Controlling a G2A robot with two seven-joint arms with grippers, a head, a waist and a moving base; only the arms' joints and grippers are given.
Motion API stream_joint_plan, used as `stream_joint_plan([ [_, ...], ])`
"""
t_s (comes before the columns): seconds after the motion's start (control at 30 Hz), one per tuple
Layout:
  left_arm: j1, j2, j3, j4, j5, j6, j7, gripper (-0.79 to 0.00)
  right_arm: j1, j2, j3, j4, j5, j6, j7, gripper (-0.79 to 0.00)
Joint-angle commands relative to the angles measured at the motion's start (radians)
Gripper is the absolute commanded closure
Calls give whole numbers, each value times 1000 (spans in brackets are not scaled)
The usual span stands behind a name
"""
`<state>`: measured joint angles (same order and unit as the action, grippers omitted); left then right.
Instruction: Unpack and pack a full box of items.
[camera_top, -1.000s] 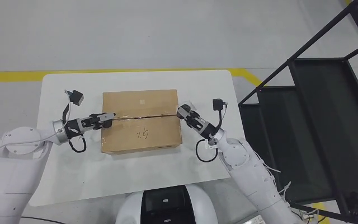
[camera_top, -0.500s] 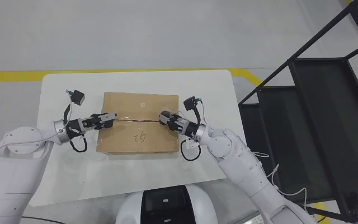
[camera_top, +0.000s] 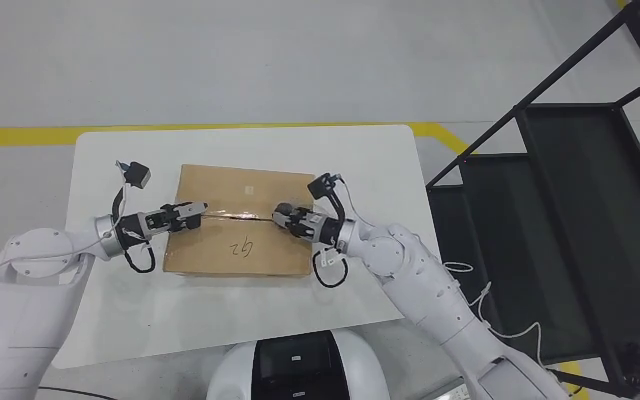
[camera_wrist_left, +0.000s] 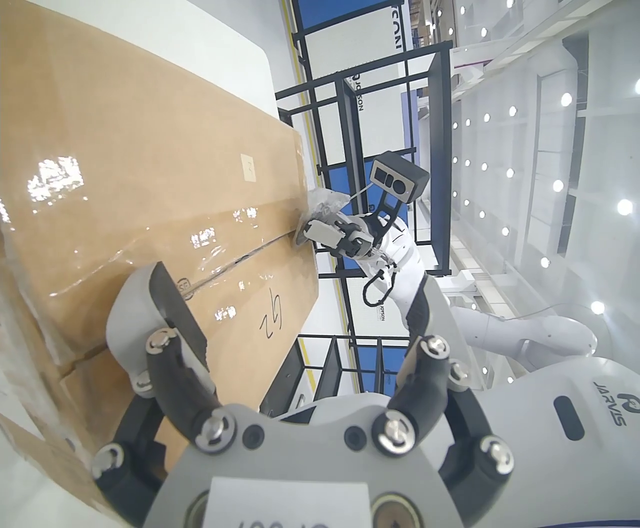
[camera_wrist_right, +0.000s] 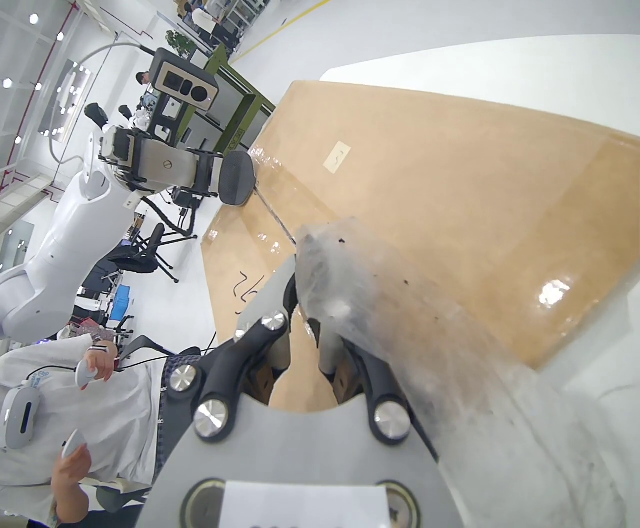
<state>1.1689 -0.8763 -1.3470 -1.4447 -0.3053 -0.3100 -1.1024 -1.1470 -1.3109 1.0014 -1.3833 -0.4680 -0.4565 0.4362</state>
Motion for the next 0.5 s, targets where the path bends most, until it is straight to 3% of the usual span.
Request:
stream_joint_plan([
  [0.0,1,0,-3,2,-4,-1,-1,-785,6,-1,-4,-6,6,5,2,-785],
  [0.3,12,0,-25,0,-45,-24,20,-785,21,-8,-28,-49,71,-8,31,-785],
  [0.47,42,5,-94,-2,-114,-50,64,-785,60,-27,-90,-2,154,7,77,-785],
])
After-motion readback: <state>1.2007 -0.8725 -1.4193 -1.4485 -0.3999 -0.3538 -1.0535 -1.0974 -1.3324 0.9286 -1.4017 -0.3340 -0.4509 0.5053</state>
